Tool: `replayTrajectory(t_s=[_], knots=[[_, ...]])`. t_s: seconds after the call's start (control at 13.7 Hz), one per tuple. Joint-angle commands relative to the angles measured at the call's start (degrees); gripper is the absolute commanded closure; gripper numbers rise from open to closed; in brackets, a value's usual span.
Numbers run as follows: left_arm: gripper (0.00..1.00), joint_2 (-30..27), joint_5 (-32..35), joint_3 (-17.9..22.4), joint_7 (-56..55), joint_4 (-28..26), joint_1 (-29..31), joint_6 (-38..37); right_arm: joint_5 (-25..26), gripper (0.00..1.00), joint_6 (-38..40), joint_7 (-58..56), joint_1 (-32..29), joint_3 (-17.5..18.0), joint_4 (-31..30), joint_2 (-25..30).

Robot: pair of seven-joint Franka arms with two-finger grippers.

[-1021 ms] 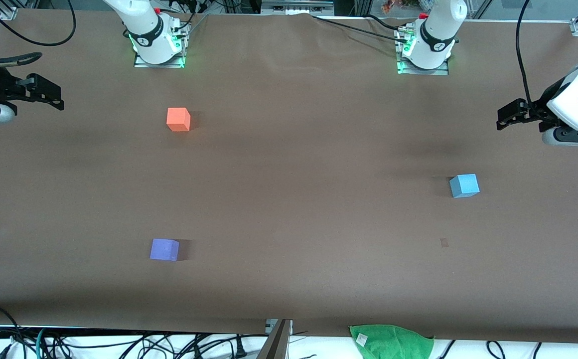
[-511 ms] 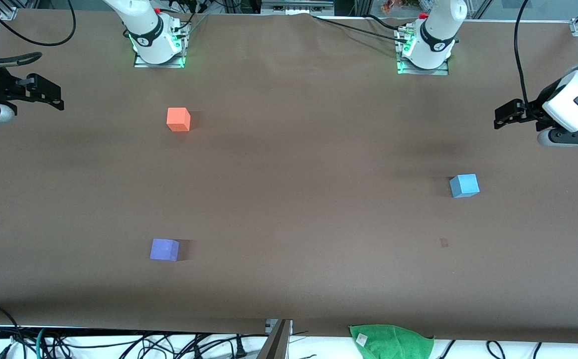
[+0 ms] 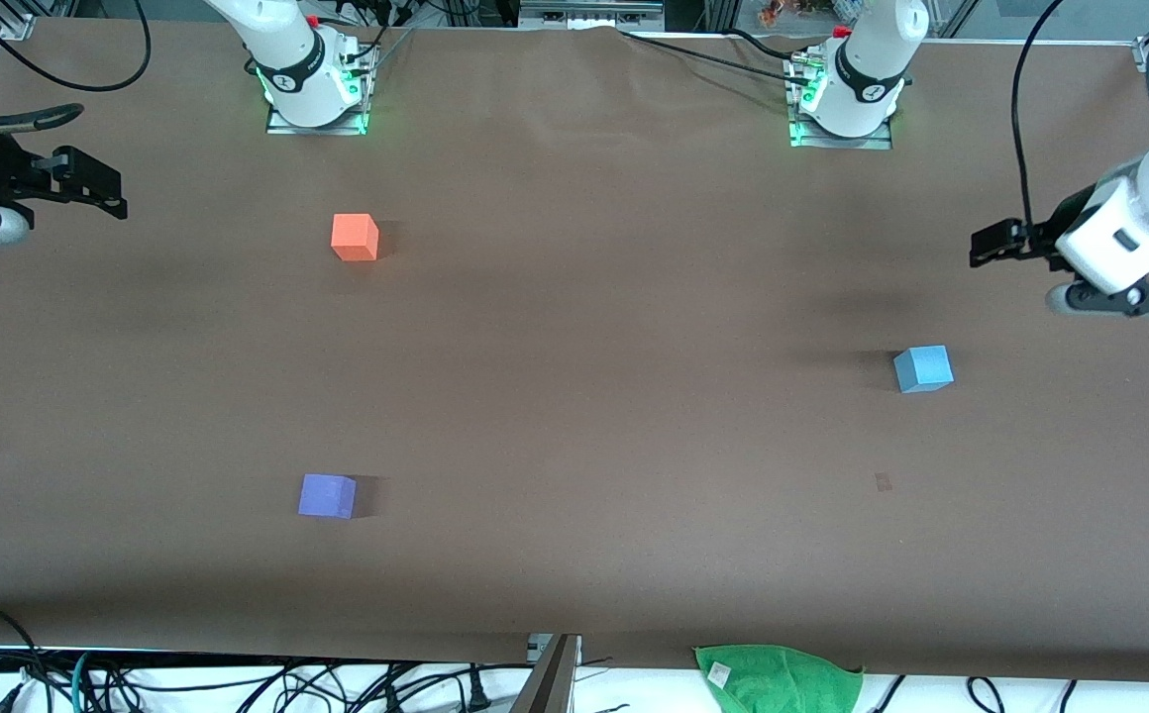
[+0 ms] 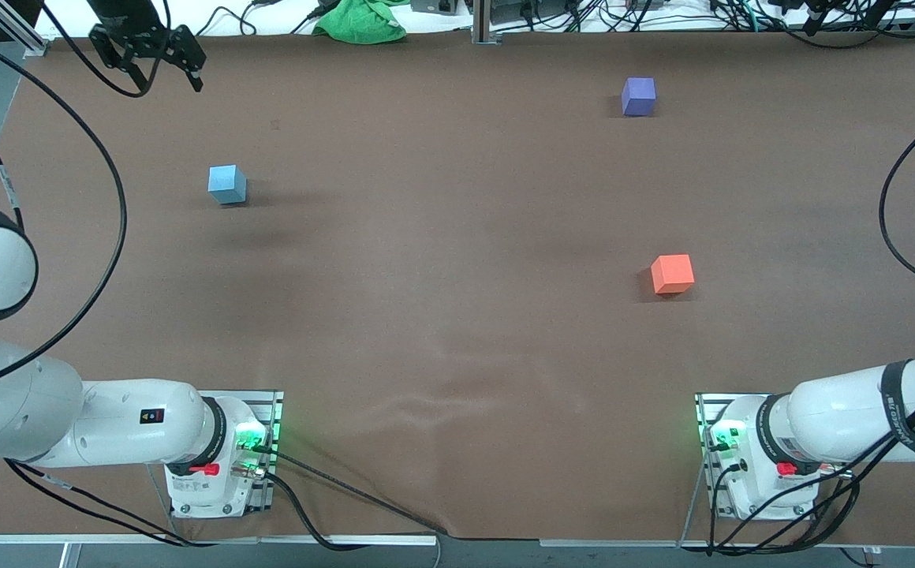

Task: Place blue block between orange and purple blocks
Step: 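Reach the left gripper down over the light-blue block, then close the left gripper on the light-blue block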

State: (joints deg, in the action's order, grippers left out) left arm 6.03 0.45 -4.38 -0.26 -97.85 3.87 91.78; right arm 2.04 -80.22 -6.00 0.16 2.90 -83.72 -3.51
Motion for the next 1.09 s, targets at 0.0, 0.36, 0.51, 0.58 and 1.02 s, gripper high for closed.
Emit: replayTrajectory(t_s=[0.0, 0.36, 0.51, 0.58, 1.02], knots=[[0.00, 4.3, 1.0, 0.0, 0.3, -4.0, 1.0, 8.4, -0.5, 0.00, 0.0, -0.9, -0.4, 0.1, -0.4, 0.4], [0.00, 7.8, 7.1, 0.2, 0.3, -15.3, 3.1, 28.1, -0.5, 0.00, 0.0, -0.9, -0.4, 0.1, -0.4, 0.4], [0.00, 9.2, 7.3, 0.1, 0.4, -19.2, 4.6, 34.7, -0.5, 0.00, 0.0, -0.9, -0.4, 0.1, -0.5, 0.4], [0.00, 9.6, 7.3, 0.1, 0.4, -21.0, 4.7, 37.4, -0.5, 0.00, -0.1, -0.9, -0.4, 0.1, -0.4, 0.3], [0.00, 16.1, 7.4, 0.1, 1.8, -26.6, 6.6, 53.6, -0.5, 0.00, 0.0, -0.9, -0.4, 0.1, -0.5, 0.3]])
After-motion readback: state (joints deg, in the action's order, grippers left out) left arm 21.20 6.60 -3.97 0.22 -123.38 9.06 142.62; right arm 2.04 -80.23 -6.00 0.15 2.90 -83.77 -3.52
